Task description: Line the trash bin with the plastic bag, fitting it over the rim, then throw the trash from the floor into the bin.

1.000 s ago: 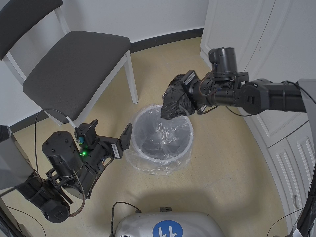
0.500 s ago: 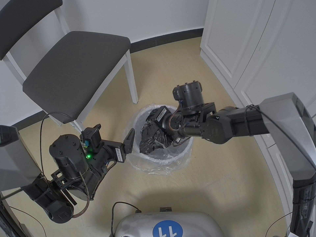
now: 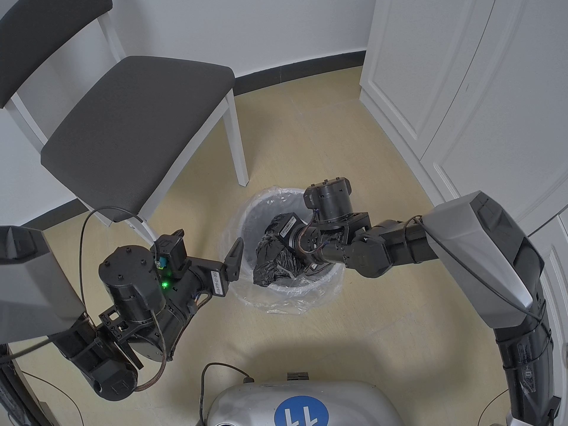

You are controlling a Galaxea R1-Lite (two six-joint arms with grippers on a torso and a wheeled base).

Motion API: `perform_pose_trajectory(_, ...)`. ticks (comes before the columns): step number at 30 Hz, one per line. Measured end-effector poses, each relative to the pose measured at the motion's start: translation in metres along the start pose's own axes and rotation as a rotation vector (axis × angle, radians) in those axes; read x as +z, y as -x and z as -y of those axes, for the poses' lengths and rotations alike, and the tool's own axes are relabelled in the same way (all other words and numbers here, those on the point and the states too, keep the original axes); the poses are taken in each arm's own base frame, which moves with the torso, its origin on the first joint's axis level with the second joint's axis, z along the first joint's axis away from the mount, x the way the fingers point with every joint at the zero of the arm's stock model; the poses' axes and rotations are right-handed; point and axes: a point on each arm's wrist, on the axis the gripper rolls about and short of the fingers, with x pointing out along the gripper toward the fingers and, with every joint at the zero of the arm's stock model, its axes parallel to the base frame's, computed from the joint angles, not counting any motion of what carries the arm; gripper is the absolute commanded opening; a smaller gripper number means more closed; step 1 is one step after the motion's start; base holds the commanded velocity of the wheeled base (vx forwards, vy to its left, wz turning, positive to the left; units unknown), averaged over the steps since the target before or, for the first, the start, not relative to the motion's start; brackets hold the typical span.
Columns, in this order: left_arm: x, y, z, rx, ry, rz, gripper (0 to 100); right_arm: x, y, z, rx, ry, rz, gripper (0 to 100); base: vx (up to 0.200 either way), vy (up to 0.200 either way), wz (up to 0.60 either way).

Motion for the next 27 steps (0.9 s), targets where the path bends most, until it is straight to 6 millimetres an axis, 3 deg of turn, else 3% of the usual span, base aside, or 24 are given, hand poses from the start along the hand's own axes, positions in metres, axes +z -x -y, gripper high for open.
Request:
perform_pose_trajectory(20,-0.011,-0.005,0.0,0.008,-0.012,-0.032,100,0.008,-0.017,0.027,-0.016,-0.018,0.031,0,0.0,0.0,0.0)
perform_pose_trajectory(21,-0.011,-0.005,0.0,0.008,-0.011,-0.032,100,0.007,-0.017,0.027,-0.014,-0.017,0.033,100,0.0,0.0,0.0)
perform_pose_trajectory(27,-0.011,-0.005,0.0,0.009,-0.011,-0.032,100,0.002,-0.022,0.03,-0.017,-0.014,0.03,100,0.0,0.0,0.0)
